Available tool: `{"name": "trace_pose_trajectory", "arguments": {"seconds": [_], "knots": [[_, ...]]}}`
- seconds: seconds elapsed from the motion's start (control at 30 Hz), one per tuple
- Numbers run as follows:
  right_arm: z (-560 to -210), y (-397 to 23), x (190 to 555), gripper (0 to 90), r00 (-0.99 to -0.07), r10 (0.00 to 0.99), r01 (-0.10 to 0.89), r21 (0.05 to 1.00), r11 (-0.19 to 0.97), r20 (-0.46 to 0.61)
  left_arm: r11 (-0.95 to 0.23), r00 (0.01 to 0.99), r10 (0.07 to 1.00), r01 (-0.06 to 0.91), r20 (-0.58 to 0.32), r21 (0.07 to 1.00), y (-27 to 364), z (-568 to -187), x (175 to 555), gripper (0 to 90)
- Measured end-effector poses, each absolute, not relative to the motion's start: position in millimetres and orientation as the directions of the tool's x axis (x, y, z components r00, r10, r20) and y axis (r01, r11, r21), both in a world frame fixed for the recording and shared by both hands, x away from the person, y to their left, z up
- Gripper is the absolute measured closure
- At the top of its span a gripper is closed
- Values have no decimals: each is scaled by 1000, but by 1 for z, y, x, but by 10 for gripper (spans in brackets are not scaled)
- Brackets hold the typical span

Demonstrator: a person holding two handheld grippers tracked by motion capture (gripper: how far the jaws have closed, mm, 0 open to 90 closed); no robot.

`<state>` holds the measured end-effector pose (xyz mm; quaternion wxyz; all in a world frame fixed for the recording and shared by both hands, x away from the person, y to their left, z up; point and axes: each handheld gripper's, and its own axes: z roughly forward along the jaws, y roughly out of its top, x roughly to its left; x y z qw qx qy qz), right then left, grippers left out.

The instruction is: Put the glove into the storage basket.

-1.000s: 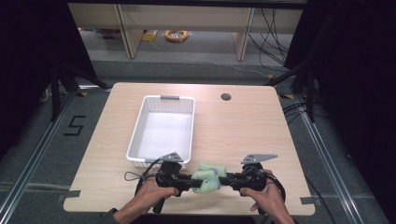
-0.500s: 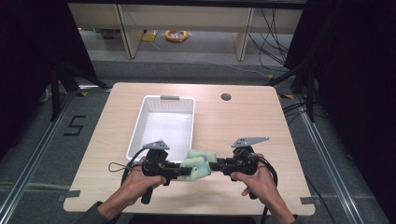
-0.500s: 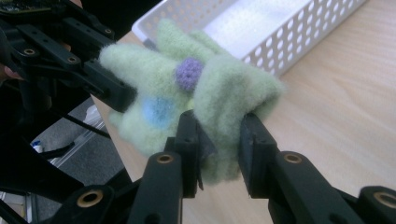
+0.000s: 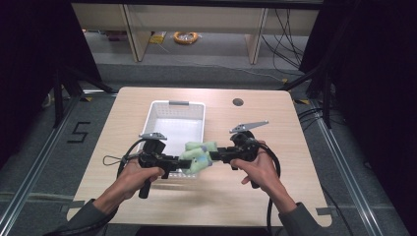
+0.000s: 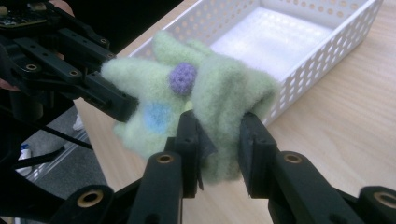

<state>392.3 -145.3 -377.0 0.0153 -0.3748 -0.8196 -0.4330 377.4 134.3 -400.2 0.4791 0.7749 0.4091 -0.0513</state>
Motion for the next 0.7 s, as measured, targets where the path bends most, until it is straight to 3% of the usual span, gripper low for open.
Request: {"name": "trace_pose_trajectory", "arguments": {"seconds": [0.7], "knots": [[-379,-68,454,726,-713,624,646,645,408,320,-143,520,695,777,-497,613,191,-412,425,712]]}}
